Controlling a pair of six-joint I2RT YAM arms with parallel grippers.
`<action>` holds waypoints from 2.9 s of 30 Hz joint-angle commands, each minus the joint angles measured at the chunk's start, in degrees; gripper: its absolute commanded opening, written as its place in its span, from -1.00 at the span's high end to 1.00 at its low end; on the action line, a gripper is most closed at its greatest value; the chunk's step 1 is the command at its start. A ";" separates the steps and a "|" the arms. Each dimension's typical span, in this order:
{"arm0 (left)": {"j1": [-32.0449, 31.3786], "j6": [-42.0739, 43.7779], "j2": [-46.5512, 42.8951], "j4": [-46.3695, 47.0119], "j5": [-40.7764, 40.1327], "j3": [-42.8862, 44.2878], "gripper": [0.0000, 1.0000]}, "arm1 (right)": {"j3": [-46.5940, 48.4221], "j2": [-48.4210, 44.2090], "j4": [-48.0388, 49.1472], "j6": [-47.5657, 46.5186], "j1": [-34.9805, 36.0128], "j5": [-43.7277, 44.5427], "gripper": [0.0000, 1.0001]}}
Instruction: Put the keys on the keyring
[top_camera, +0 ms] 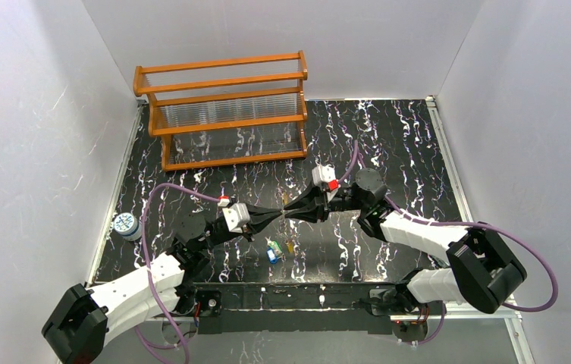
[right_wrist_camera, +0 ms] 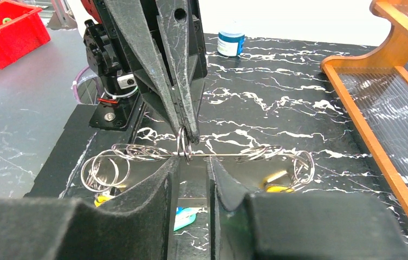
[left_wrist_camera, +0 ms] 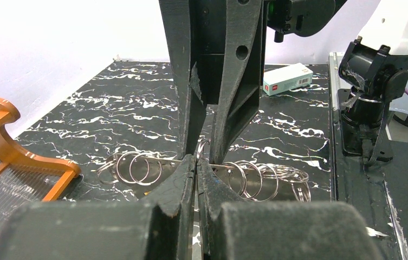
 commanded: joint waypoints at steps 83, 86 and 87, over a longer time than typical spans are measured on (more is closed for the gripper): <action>-0.71 9.36 3.17 -19.22 -5.84 6.55 1.00 | 7.96 -5.20 -38.55 -20.69 9.05 27.86 0.06; -0.66 5.27 -0.32 -10.34 -8.00 1.82 1.00 | 4.11 -7.41 -30.39 -16.97 8.03 26.46 -0.04; -0.65 4.06 -1.31 -7.54 -8.17 0.59 1.00 | 3.16 -7.88 -28.32 -15.85 7.46 25.11 -0.04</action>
